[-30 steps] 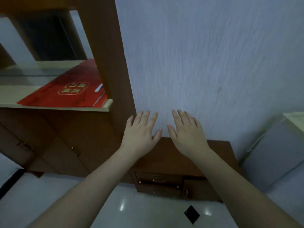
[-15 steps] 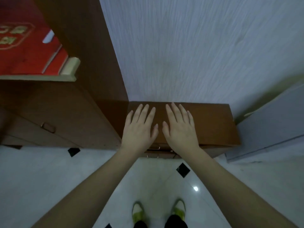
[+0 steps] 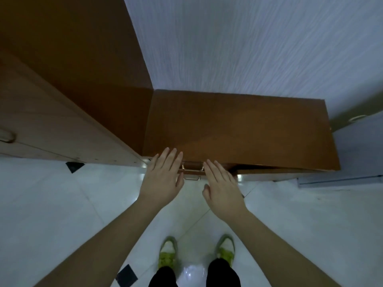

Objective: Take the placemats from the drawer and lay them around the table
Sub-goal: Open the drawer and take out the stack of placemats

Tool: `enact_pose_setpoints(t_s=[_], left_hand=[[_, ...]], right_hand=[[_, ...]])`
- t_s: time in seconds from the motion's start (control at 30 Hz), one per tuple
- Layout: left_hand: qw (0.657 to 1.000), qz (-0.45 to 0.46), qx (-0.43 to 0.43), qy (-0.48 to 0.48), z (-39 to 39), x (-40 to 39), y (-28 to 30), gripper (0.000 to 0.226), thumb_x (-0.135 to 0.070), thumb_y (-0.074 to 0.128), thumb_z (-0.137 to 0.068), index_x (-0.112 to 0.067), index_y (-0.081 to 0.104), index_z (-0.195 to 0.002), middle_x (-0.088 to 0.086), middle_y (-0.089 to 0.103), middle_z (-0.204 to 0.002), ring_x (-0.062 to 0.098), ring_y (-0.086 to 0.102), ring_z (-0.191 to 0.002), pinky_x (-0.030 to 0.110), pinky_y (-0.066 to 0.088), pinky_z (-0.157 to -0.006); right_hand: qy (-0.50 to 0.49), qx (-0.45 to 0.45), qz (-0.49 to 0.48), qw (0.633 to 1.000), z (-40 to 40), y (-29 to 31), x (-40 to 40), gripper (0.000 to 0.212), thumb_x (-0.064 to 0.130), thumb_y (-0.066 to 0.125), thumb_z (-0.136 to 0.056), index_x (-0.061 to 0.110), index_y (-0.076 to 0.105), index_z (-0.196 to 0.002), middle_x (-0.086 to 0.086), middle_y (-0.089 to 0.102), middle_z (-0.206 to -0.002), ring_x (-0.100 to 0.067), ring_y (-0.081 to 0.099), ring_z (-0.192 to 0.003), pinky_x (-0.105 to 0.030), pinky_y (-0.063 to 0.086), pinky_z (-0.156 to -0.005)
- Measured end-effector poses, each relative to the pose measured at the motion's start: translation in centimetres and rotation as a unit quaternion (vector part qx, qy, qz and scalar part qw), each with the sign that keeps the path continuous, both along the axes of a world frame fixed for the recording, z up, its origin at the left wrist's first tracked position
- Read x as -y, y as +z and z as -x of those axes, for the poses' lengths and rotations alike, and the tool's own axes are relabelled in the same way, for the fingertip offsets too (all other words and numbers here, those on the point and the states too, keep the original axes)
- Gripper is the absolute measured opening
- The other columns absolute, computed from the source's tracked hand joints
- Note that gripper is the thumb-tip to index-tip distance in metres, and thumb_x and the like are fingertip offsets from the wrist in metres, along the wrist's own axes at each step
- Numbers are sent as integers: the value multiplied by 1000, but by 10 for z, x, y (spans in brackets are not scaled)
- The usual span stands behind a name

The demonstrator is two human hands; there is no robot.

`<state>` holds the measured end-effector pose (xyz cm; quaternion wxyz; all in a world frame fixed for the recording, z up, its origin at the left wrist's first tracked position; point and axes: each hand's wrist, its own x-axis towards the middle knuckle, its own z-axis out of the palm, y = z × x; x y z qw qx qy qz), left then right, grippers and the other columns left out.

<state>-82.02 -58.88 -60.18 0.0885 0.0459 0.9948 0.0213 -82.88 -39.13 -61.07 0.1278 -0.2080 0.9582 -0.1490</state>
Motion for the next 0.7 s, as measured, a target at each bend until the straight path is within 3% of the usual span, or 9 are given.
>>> enact_pose_setpoints(t_s=[0.2,0.33,0.43,0.7], left_hand=[[997,-25,47,-51,10,5,-95,62,-43,31,-94,-11,51,-143,9,55,-143,29,48,-134,47,38,-110],[994,-43,57,-77,24,17,-141,64,-45,28,-93,-14,48,-145,4,53,-144,24,49,-132,43,41,-106],[994,-36,52,-93,25,20,-170,62,-44,34,-91,-12,54,-140,8,58,-140,27,54,-128,44,46,-102],[995,-40,20,-86,21,23,-205,61,-41,35,-92,-10,50,-143,10,54,-143,29,48,-134,45,42,-106]], right_hand=[[3,86,9,996,-1,-116,23,69,35,23,-89,5,35,-150,-10,37,-155,-23,32,-145,-41,26,-119],[8,169,-43,985,22,-173,26,65,36,23,-97,7,18,-155,-7,20,-162,-19,15,-150,-34,13,-121],[8,187,-61,980,40,-206,28,61,28,35,-102,9,13,-156,-5,14,-164,-17,10,-150,-34,13,-122],[27,167,-129,977,55,-256,40,64,31,36,-101,13,11,-156,-2,13,-164,-15,9,-150,-35,11,-119]])
